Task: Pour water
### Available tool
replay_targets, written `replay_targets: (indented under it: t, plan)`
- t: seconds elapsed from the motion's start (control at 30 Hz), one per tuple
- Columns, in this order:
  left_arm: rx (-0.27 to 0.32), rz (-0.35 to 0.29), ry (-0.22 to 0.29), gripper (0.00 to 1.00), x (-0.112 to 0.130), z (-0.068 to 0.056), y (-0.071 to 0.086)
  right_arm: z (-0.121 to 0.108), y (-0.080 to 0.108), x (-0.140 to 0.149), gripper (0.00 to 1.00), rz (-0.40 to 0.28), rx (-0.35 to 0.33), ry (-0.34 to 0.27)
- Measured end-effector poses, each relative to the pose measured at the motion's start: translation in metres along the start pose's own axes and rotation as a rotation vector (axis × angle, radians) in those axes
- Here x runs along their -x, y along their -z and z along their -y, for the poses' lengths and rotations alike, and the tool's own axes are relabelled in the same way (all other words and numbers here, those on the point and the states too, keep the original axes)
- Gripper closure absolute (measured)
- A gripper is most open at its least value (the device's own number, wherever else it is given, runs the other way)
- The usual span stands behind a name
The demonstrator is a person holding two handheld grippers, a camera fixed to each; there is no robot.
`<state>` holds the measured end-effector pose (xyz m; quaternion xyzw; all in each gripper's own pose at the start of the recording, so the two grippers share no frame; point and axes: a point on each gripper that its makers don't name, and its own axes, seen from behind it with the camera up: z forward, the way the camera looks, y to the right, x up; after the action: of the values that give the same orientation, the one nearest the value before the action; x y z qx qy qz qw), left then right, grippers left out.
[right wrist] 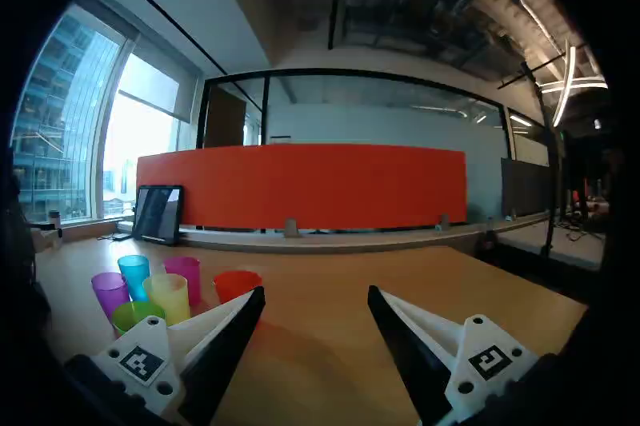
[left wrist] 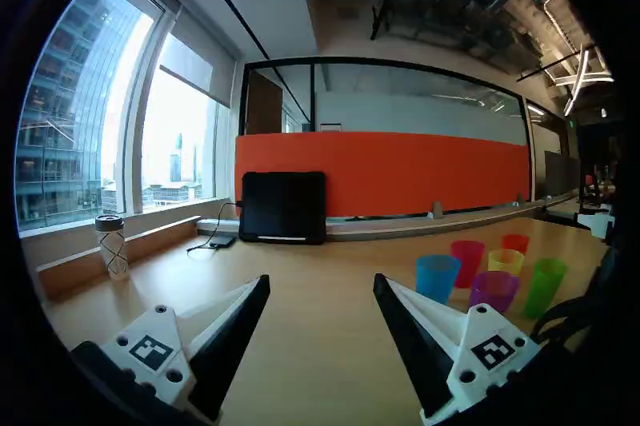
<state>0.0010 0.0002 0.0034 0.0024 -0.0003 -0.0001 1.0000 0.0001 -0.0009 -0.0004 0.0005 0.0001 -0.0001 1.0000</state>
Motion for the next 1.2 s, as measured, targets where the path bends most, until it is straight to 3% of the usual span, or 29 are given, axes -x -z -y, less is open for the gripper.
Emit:
replay_targets:
  t: [0.3,0.57,1.2]
  plan:
    - [-0.017,0.005,-0.014,0.04,0.002,0.002,-0.006,0.006,0.000,0.000,0.00,0.011,-0.021,0.013]
    - [-0.016,0.016,-0.013,0.04,-0.012,0.004,-0.010,0.006,-0.001,-0.025,0.00,-0.003,-0.037,0.011]
    - [0.087,0.037,0.012,0.04,-0.090,-0.009,-0.032,0.003,-0.020,-0.083,0.00,0.081,-0.077,-0.011]
